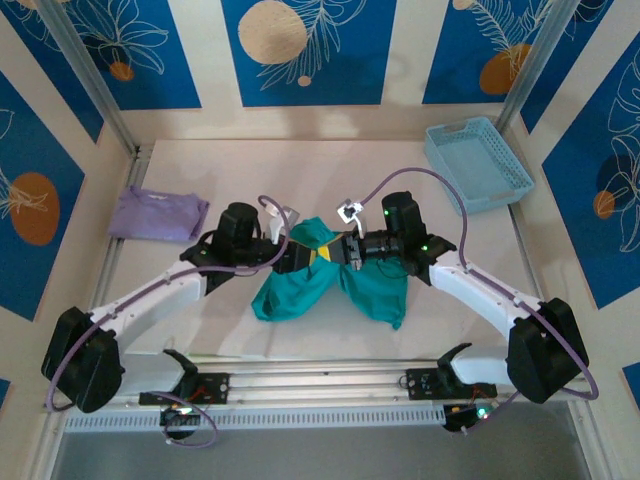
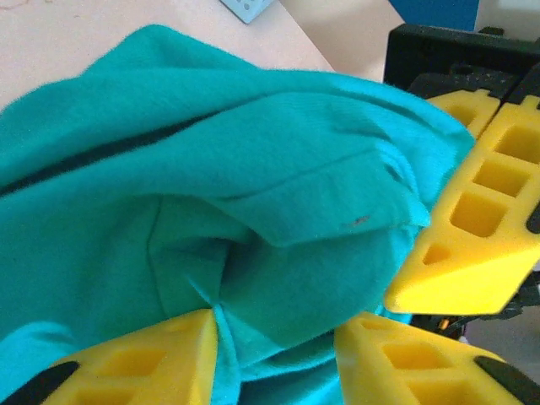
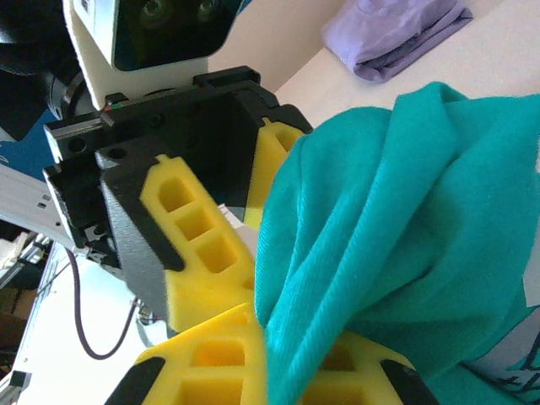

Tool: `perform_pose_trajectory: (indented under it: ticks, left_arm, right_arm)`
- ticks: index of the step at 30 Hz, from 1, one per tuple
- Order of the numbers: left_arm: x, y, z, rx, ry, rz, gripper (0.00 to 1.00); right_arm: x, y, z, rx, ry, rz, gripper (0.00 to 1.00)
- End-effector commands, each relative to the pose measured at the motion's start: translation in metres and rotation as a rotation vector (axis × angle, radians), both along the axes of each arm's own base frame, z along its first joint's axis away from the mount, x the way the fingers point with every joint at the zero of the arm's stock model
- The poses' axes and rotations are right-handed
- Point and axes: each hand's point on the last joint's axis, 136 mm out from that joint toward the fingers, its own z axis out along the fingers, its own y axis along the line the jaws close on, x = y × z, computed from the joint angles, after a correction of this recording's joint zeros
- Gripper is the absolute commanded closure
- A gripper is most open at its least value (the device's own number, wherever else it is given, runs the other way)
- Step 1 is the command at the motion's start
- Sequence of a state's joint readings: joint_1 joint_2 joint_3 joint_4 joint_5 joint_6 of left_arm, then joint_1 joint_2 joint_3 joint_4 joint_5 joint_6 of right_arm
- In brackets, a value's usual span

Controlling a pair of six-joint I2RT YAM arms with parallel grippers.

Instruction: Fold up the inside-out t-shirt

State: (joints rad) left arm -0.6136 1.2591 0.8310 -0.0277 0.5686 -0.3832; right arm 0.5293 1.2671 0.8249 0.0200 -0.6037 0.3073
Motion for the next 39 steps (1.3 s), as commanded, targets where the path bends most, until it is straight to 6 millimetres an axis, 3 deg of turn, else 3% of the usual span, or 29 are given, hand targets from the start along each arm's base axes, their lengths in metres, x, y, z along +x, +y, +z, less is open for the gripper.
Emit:
perform_pose_trajectory:
  ticks: [1, 7, 12, 15, 18, 20, 23, 25, 29, 34, 39]
  left_arm:
    - [0.006, -0.011, 0.026, -0.059, -0.072, -0.032, 0.69]
    - [0.011, -0.008, 0.03, -0.054, -0.081, -0.009, 1.0]
    - [-0.002, 0.008, 0.066, -0.23, -0.078, -0.035, 1.0]
    - [-0.012, 0.011, 0.083, -0.332, -0.051, -0.066, 1.0]
    - [-0.014, 0.012, 0.087, -0.359, -0.029, -0.073, 1.0]
    - [-0.014, 0.016, 0.09, -0.375, -0.02, -0.068, 1.0]
    - [-0.013, 0.023, 0.103, -0.432, -0.009, -0.059, 1.0]
    - [-0.011, 0.027, 0.111, -0.494, 0.017, -0.063, 1.0]
    - [-0.006, 0.024, 0.108, -0.521, 0.086, -0.054, 1.0]
    - [0.002, 0.028, 0.092, -0.436, 0.085, 0.012, 1.0]
    - [0.001, 0.029, 0.091, -0.421, 0.074, 0.021, 1.0]
  right_arm:
    - [-0.004, 0.0, 0.0, 0.014, 0.001, 0.024, 1.0]
    - [-0.002, -0.007, -0.006, -0.041, -0.013, -0.008, 0.97]
    - [-0.002, -0.023, -0.01, -0.137, -0.077, -0.072, 0.81]
    - [-0.002, -0.021, -0.009, -0.121, -0.082, -0.07, 0.77]
    - [-0.001, -0.015, -0.009, -0.117, -0.081, -0.075, 0.81]
    - [0.009, -0.019, -0.014, -0.159, -0.068, -0.138, 0.89]
    - [0.028, -0.033, -0.025, -0.265, -0.026, -0.285, 0.99]
    - [0.039, -0.049, -0.034, -0.362, 0.0, -0.404, 1.0]
    - [0.04, -0.055, -0.034, -0.474, -0.077, -0.443, 0.79]
    - [0.017, -0.039, -0.004, -0.436, -0.352, -0.32, 0.58]
    - [-0.007, -0.019, 0.02, -0.341, -0.502, -0.23, 0.58]
